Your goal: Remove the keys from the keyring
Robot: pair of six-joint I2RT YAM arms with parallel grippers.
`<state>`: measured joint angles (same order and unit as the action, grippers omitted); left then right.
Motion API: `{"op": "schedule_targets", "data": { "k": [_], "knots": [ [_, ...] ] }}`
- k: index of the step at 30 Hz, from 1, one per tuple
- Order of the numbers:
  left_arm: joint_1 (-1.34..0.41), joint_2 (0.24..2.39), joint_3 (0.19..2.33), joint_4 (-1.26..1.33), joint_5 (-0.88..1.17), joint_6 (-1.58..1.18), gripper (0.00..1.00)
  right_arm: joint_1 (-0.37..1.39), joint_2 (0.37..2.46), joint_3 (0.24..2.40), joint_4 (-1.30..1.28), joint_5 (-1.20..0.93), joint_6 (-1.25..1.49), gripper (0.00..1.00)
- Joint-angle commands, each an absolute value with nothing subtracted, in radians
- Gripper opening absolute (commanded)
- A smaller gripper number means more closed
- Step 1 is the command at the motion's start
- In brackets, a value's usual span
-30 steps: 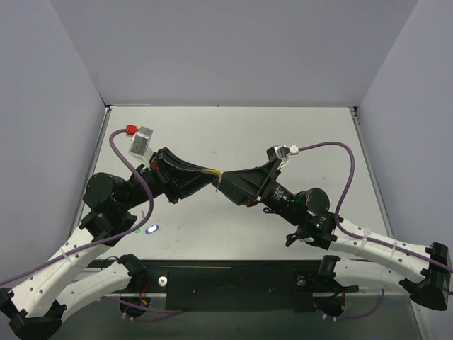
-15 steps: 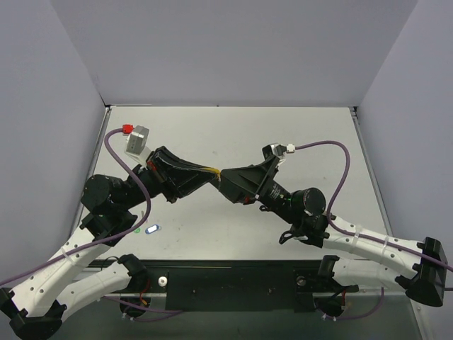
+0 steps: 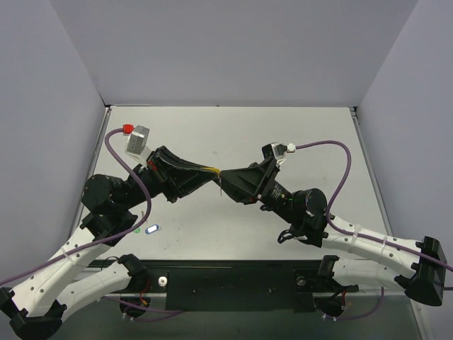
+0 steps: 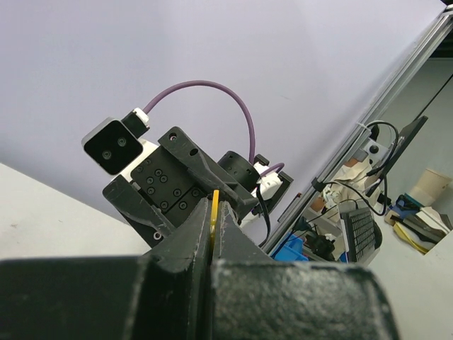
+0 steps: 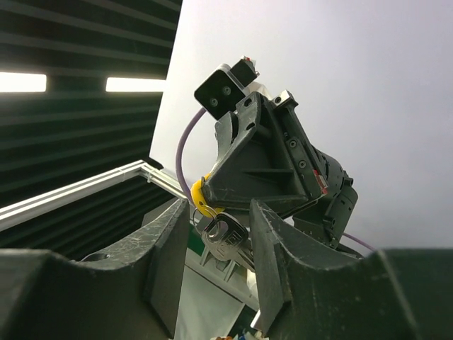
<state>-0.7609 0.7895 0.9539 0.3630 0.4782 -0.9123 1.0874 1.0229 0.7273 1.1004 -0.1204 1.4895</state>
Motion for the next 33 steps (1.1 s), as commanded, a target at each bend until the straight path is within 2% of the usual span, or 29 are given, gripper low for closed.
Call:
{"op": "schedule_targets", "data": {
  "k": [1, 11, 29, 33],
  "knots": [
    [-0.765, 0.795, 0.974, 0.382, 0.468, -0.897, 0.00, 1.089, 0.989, 0.742, 1.209, -0.135, 1.485, 0.34],
    [-0.767, 0.792, 0.988, 0.350, 0.456, -0.881, 0.00, 1.089, 0.973, 0.723, 1.201, -0.126, 1.482, 0.30],
    [-0.765, 0.787, 0.989, 0.336, 0.442, -0.877, 0.00, 1.089, 0.969, 0.699, 1.189, -0.115, 1.483, 0.30],
    [-0.765, 0.787, 0.986, 0.341, 0.442, -0.877, 0.00, 1.088, 0.968, 0.706, 1.167, -0.117, 1.479, 0.27]
  ]
}}
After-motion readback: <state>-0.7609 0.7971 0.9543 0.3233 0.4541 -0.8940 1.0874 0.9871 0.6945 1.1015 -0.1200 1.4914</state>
